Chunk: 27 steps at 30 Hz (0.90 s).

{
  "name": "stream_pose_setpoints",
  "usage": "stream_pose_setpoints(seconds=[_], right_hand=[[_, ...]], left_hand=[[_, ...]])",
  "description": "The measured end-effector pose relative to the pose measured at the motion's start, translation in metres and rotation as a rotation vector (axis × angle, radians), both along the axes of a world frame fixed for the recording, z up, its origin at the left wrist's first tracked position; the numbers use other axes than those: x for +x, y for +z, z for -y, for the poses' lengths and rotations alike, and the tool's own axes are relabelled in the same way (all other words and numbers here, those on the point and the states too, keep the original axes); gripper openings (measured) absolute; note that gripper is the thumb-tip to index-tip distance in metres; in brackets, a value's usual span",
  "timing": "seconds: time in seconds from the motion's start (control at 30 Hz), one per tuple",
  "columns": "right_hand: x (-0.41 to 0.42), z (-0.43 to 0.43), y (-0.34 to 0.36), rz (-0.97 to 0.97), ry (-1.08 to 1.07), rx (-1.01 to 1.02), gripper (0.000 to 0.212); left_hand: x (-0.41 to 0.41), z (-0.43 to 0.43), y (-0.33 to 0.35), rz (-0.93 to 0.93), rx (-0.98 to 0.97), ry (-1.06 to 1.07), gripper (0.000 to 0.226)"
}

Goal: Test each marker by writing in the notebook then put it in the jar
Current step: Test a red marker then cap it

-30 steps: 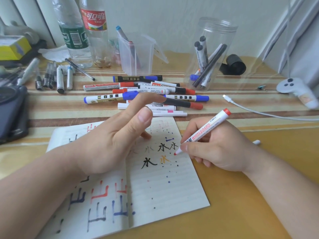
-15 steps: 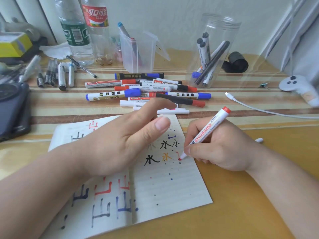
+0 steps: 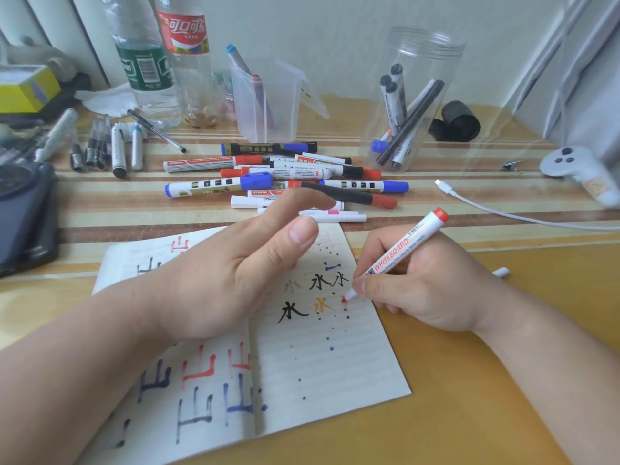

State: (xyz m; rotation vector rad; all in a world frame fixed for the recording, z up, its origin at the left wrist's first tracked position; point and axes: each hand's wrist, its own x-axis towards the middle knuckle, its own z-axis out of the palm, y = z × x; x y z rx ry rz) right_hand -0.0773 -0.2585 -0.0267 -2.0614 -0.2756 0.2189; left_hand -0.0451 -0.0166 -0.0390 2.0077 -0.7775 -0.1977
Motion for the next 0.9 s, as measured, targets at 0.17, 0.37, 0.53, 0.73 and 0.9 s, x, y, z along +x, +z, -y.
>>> stream_pose_setpoints(seconds=[0.17,0.37,0.53,0.73,0.9], right_hand=[[-0.002,0.000,0.002,-0.027,0.072,0.027,0.010],[0.002,0.000,-0.002,0.023,-0.074,-0.007,0.013],[0.001,-0.002,0.000,0.037,-0.046,-0.057,0.010],[0.002,-0.001,0.000,0.011,-0.048,-0.063,0.013],[0.004,-0.002,0.000,0.031,-0.078,-0.022,0.012]], left_hand=[[0.001,0.000,0.000,0.009,0.011,0.005,0.070],[0.000,0.000,0.000,0.009,0.010,0.012,0.071],[0.000,0.000,-0.001,0.007,0.005,0.013,0.072],[0.002,0.005,0.009,0.060,0.068,-0.073,0.042],[0.005,0.006,0.007,0.133,0.201,-0.082,0.057]])
